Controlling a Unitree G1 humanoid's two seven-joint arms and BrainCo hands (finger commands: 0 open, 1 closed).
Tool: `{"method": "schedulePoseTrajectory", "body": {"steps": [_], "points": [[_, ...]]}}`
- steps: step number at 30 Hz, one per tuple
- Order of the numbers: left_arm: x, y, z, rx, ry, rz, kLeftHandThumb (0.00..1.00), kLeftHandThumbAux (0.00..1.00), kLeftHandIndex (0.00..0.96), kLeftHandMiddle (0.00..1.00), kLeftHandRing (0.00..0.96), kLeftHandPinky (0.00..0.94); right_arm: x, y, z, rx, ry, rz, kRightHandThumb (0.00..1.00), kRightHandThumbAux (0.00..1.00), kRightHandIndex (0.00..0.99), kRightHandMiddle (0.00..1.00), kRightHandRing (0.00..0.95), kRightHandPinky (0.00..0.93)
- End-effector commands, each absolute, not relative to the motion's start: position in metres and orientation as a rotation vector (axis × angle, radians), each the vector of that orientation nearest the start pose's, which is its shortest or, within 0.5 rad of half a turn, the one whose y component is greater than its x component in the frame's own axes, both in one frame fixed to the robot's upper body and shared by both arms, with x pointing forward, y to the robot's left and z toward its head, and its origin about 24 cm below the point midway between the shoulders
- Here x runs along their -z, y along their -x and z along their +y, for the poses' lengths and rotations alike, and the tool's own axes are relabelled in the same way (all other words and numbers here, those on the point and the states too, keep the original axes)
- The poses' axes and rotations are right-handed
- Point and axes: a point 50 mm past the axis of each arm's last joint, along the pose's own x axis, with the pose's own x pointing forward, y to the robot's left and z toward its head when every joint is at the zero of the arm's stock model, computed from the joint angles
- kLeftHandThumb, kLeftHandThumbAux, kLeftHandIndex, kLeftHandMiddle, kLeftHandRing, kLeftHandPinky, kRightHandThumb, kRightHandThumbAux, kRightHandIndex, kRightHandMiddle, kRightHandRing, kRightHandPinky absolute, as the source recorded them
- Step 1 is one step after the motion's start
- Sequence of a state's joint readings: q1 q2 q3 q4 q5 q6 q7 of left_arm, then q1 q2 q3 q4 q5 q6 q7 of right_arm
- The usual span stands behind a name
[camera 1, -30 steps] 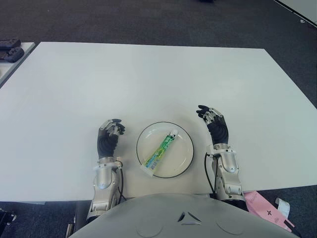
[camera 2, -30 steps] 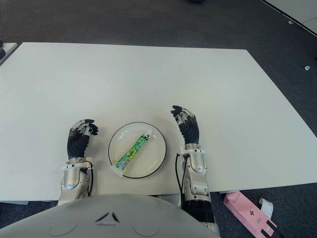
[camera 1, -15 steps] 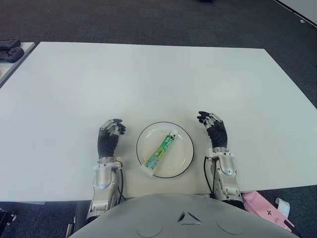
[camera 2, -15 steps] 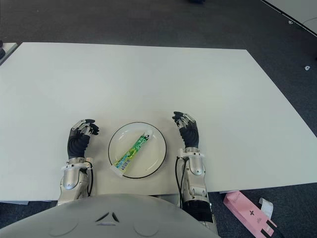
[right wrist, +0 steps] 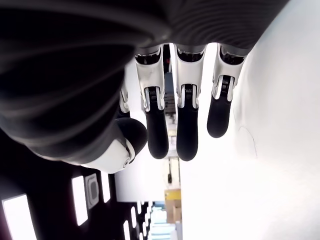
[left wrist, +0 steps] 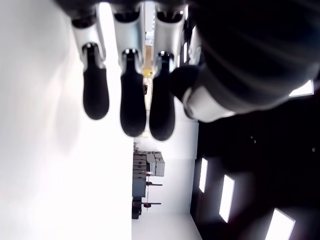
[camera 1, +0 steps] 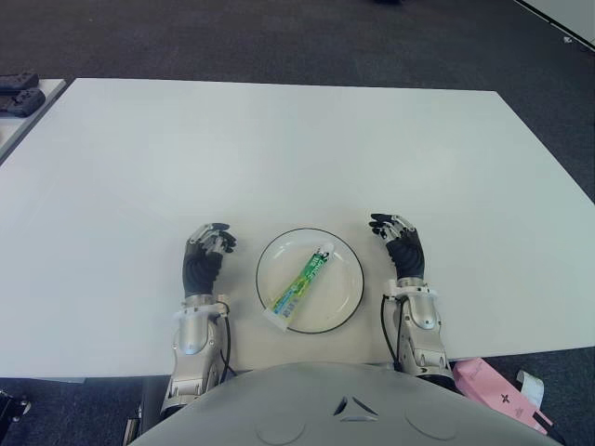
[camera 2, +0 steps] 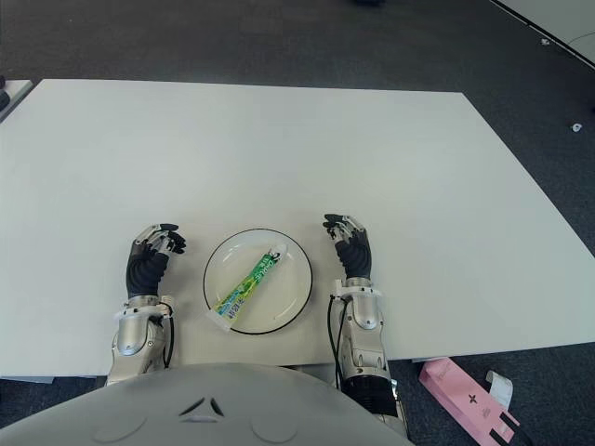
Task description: Put the toothpaste on the table into the plate.
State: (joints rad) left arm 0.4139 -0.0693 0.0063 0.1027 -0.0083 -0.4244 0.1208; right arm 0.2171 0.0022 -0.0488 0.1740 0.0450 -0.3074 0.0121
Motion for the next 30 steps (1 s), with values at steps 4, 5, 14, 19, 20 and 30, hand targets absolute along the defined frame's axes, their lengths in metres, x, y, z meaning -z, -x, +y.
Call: {"method": "schedulePoseTrajectory", "body": {"steps": [4,5,14,19,20,30], "points": [[0.029,-0.146,0.168,-0.271,0.034,0.142,0.701,0.719,0.429,0.569,0.564,0.545,0.023,-0.196,-0.173,0.112,-0.033,0.104,0.699,0.73,0.421,0.451,0.437,0.445],[0.029,-0.146,0.168,-0.27,0.033,0.142,0.701,0.719,0.429,0.568,0.564,0.543,0.023,-0.196,-0.173,0.113,-0.032,0.106,0.699,0.73,0.421,0.45,0.436,0.442],[0.028,-0.148,0.169,-0.261,0.037,0.135,0.7,0.718,0.43,0.565,0.56,0.534,0.028,-0.195,-0.175,0.13,-0.036,0.136,0.703,0.729,0.423,0.449,0.441,0.451],[0.028,-0.15,0.169,-0.256,0.037,0.132,0.701,0.718,0.43,0.565,0.558,0.532,0.03,-0.194,-0.176,0.153,-0.047,0.149,0.706,0.729,0.424,0.447,0.446,0.457],[0.028,-0.151,0.169,-0.253,0.036,0.131,0.701,0.718,0.43,0.564,0.557,0.531,0.031,-0.194,-0.176,0.158,-0.05,0.152,0.707,0.728,0.424,0.447,0.447,0.459],[0.028,-0.153,0.169,-0.243,0.035,0.134,0.701,0.719,0.429,0.567,0.562,0.544,0.033,-0.193,-0.174,0.172,-0.055,0.159,0.709,0.729,0.422,0.443,0.451,0.462]]}}
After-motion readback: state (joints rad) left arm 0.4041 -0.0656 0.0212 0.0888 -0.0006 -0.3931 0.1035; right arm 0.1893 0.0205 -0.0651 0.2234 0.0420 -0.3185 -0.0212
